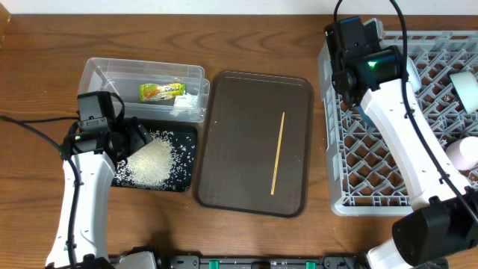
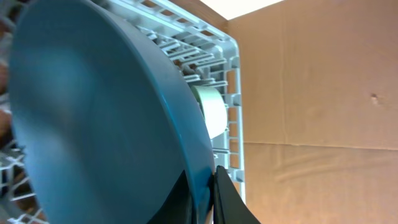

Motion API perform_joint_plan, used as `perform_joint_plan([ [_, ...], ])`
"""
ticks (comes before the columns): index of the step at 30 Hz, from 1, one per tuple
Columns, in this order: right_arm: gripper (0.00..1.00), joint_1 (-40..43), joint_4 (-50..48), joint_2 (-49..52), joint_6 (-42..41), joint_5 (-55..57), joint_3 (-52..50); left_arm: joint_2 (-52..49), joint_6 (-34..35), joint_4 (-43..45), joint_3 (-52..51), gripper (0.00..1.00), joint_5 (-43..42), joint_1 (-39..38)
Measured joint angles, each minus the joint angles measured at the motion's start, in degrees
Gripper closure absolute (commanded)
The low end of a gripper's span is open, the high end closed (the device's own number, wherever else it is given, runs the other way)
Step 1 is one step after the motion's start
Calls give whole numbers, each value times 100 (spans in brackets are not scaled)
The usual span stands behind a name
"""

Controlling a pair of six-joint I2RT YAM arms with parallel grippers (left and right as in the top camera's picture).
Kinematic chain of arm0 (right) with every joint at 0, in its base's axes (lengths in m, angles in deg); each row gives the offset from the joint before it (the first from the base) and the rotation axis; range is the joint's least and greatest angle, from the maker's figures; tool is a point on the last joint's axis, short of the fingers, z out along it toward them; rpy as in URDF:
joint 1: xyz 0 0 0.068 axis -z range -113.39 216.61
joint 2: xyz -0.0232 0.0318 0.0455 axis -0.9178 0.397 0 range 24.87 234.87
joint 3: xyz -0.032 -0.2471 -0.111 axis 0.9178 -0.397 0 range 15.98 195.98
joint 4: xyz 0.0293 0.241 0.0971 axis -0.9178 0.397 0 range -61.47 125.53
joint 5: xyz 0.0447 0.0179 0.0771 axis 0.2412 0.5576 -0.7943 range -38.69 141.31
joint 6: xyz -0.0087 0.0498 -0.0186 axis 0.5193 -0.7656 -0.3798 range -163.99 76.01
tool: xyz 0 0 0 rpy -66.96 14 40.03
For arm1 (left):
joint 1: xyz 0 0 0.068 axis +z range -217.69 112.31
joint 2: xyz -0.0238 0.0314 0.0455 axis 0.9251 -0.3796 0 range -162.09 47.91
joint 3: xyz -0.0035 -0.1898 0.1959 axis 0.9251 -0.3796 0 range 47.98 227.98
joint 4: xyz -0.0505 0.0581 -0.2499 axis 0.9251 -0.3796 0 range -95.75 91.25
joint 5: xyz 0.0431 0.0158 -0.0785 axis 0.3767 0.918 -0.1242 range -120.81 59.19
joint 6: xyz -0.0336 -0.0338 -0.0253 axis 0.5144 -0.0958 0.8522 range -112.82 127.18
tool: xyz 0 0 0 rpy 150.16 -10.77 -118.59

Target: Sort waste into correct bins and load items into the dishwasher rack

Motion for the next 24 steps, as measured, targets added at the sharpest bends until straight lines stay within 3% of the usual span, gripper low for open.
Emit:
perform_joint_plan([
  [8, 99, 0, 564, -118, -66, -570, 131, 0, 0, 0, 0, 9, 0, 0],
  [20, 96, -46, 1499, -125, -459, -1329, 229, 0, 0, 0, 0, 9, 0, 0],
  [21, 94, -46, 1580, -127, -461, -1364, 247, 0, 2, 0, 0, 9, 0, 0],
  [22, 82, -48, 1648, -129, -470, -1386, 251, 0, 0, -2, 0, 9, 0, 0],
  [23, 63, -48, 1703, -129, -485, -1410, 260, 0, 2, 0, 0, 9, 2, 0],
  [24, 59, -46, 1735, -136, -490, -1598, 269, 0, 2, -2, 0, 9, 0, 0],
])
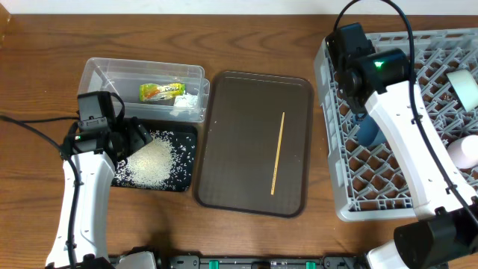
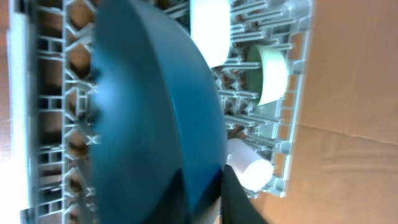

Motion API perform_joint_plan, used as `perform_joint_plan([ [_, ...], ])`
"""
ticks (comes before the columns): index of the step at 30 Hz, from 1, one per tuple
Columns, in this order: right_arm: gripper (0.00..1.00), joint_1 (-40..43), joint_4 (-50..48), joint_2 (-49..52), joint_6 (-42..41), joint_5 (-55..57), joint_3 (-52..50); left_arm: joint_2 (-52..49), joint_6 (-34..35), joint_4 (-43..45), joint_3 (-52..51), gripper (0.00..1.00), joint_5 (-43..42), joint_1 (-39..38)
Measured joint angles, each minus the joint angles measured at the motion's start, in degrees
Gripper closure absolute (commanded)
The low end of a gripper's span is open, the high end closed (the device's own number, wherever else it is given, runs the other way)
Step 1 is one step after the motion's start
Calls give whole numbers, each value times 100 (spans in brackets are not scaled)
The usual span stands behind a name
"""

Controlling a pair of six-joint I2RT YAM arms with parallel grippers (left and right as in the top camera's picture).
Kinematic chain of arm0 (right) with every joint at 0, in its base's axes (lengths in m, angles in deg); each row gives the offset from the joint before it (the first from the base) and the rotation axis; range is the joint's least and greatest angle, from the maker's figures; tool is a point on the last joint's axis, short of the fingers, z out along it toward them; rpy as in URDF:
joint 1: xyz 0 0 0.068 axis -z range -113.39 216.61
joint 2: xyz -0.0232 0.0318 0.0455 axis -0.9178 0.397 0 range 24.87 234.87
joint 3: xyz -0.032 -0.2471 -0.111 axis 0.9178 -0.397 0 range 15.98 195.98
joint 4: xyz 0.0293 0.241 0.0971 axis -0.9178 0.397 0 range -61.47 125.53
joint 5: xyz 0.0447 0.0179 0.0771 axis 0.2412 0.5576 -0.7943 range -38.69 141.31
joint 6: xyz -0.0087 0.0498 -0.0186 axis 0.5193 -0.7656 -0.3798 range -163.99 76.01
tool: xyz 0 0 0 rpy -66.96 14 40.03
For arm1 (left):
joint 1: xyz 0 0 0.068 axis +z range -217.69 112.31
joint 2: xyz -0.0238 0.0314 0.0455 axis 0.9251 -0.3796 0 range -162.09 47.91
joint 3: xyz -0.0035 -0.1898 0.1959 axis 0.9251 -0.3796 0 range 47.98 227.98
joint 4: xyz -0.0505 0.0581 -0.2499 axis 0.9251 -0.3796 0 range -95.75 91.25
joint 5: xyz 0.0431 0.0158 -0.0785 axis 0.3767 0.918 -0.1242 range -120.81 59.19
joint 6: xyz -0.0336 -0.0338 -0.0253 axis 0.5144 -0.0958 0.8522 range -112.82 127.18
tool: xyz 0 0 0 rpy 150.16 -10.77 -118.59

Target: Sort waste into correct bins and load items into the dishwasher rack

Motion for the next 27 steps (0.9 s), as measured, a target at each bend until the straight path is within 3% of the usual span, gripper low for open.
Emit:
perform_joint_plan([
  [5, 59, -39, 168, 17, -55, -758, -94, 0, -2, 2, 0, 9, 2, 0],
  [14, 64, -37, 107, -2, -227, -752, -68, 0, 0, 2, 0, 9, 0, 0],
  [18, 61, -33, 125, 42, -267, -874, 188, 0, -2, 0, 0, 9, 0, 0],
  [22, 53, 28, 105, 219, -192, -1233, 612, 0, -2, 2, 0, 9, 0, 0],
  [27, 55, 46, -146, 289, -125, -1650, 1080, 0, -2, 0, 0, 9, 0, 0],
])
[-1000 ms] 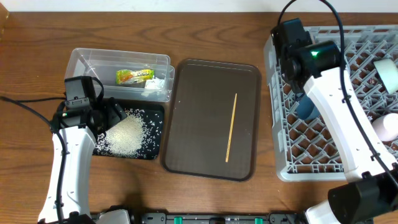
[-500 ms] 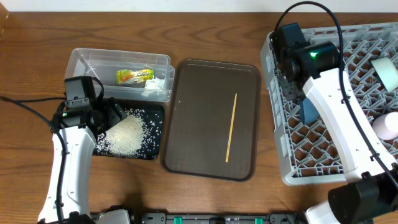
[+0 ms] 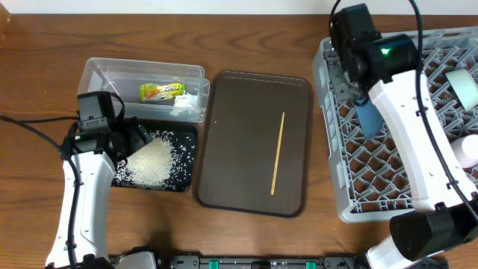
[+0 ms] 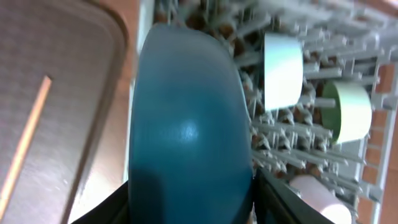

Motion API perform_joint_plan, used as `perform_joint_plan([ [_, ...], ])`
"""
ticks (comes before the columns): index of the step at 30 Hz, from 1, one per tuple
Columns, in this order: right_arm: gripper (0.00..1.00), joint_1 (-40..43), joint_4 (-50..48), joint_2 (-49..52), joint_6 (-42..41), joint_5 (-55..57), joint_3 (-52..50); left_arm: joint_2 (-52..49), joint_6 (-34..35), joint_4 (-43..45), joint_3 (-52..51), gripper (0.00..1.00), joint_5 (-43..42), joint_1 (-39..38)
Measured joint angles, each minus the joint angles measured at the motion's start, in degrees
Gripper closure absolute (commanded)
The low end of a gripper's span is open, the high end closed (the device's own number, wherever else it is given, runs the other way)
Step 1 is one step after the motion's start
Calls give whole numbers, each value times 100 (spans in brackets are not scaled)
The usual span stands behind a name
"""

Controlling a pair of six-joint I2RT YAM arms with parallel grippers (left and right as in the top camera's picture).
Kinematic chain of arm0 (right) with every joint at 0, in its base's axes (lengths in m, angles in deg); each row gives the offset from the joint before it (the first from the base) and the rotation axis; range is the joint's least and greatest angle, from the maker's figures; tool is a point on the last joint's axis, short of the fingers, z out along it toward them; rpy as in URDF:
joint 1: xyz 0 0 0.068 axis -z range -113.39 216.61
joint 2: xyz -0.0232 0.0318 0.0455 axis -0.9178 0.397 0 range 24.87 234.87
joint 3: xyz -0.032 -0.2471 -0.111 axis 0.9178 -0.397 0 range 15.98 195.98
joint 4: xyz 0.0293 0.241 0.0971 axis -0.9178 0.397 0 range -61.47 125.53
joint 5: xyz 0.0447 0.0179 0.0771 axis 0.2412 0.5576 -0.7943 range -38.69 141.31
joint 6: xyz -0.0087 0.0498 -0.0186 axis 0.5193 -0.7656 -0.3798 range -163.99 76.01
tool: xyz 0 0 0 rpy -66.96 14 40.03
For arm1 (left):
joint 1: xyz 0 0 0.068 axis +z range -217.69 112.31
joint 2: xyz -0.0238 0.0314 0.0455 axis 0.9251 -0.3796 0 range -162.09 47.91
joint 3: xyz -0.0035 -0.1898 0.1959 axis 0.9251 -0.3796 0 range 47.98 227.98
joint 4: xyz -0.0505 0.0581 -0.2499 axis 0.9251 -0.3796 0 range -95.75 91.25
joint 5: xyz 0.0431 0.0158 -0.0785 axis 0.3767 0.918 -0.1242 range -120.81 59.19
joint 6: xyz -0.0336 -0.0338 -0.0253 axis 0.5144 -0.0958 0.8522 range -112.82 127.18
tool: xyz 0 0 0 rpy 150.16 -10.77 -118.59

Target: Sort waste into correct bins and load items into the dishwasher rack

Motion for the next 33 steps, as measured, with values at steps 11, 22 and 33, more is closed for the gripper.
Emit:
perform_joint_plan([
  [11, 99, 376, -72, 0, 286, 1266, 101, 0, 0, 2, 0, 9, 0, 0],
  [22, 99, 437, -109, 24, 72, 179, 101, 0, 0, 2, 0, 9, 0, 0],
  [33, 99, 732, -555, 24, 28, 780, 101, 0, 2, 2, 0, 9, 0, 0],
])
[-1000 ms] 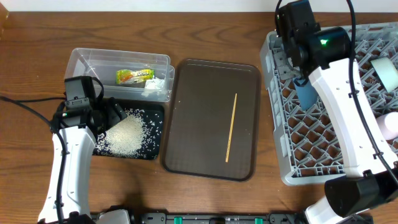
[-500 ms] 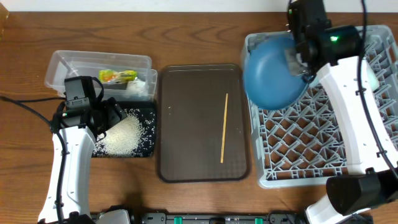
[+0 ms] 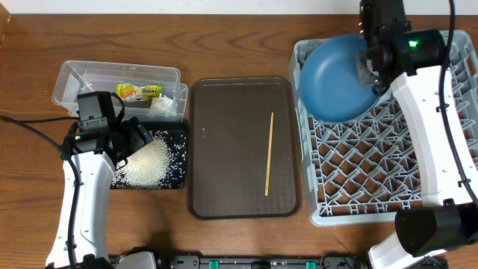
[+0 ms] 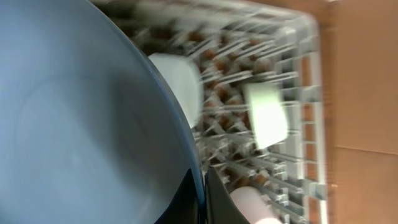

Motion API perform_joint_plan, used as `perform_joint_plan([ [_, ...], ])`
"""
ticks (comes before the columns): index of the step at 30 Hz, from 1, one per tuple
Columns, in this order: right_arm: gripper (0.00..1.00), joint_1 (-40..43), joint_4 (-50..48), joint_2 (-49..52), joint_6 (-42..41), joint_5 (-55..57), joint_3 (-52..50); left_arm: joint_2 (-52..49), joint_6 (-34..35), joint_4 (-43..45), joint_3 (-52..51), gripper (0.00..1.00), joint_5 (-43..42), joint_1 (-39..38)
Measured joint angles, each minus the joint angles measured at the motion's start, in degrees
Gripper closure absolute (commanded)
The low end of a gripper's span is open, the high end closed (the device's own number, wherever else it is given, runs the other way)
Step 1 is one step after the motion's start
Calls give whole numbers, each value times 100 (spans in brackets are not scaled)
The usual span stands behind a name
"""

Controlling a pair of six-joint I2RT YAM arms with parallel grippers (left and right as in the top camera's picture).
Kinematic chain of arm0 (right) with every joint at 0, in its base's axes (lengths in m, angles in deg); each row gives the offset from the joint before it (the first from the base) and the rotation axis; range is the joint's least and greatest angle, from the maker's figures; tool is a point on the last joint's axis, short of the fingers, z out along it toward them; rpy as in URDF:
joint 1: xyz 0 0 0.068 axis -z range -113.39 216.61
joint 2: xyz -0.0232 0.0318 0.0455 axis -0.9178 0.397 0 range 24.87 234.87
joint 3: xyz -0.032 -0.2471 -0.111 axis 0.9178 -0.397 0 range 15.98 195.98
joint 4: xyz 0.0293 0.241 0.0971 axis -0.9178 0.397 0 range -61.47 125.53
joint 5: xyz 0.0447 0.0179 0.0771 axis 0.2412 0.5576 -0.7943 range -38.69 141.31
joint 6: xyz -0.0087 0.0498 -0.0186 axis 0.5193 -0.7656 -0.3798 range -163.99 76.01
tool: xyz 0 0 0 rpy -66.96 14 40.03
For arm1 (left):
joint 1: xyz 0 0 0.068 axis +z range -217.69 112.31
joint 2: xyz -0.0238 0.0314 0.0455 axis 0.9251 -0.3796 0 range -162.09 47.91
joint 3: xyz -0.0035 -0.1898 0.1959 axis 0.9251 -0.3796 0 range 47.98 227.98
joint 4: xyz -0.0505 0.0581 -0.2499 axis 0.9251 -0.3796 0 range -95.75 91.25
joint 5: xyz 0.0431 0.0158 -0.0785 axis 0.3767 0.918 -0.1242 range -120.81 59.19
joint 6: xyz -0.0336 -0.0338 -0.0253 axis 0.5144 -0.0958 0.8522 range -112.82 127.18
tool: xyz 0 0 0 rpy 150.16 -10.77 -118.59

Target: Sort waste into correct bins and load items into the dishwasher rack

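Note:
A blue plate (image 3: 332, 78) hangs over the far left corner of the grey dishwasher rack (image 3: 373, 175), tilted, with its hollow face up. My right gripper (image 3: 368, 72) is shut on its right rim. The right wrist view shows the plate (image 4: 81, 118) filling the left side and the gripper (image 4: 204, 190) pinching its edge. A wooden chopstick (image 3: 269, 153) lies on the brown tray (image 3: 224, 179). My left gripper (image 3: 133, 138) hovers over the black tray of rice (image 3: 149, 161); its jaws are hard to read.
A clear bin (image 3: 75, 75) at the far left holds a yellow-green wrapper (image 3: 138, 91). White cups (image 4: 180, 87) and a pale green cup (image 4: 264, 115) stand in the rack behind the plate. My right arm spans the rack's right side.
The blue plate has gone from on edge inside the rack to raised over the rack's far left corner, face up. The rack, brown tray and clear bin now lie further left.
My right gripper held the blue plate by its rim over the rack's left side at every moment, first edge-on, then lower among the tines, now lifted and face up. The left arm stayed over the rice throughout. Rack, tray and bin shifted left only at the last.

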Motion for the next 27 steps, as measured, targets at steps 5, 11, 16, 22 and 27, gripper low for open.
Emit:
perform_joint_plan([
  [5, 99, 109, -581, 0, -50, 901, 0, 0, -2, -2, 0, 9, 0, 0],
  [11, 99, 341, -1947, 0, 24, 1847, -2, 0, -2, -2, 0, 9, 0, 0],
  [16, 99, 732, -3018, 9, 868, 2133, -2, 0, -2, -2, 0, 9, 0, 0],
  [22, 99, 1226, -4118, 127, 2240, 2247, -2, 0, -2, -2, 0, 9, 0, 0],
  [27, 99, 1480, -4413, 398, 3014, 2315, -2, 0, 0, 0, 0, 9, 0, 0],
])
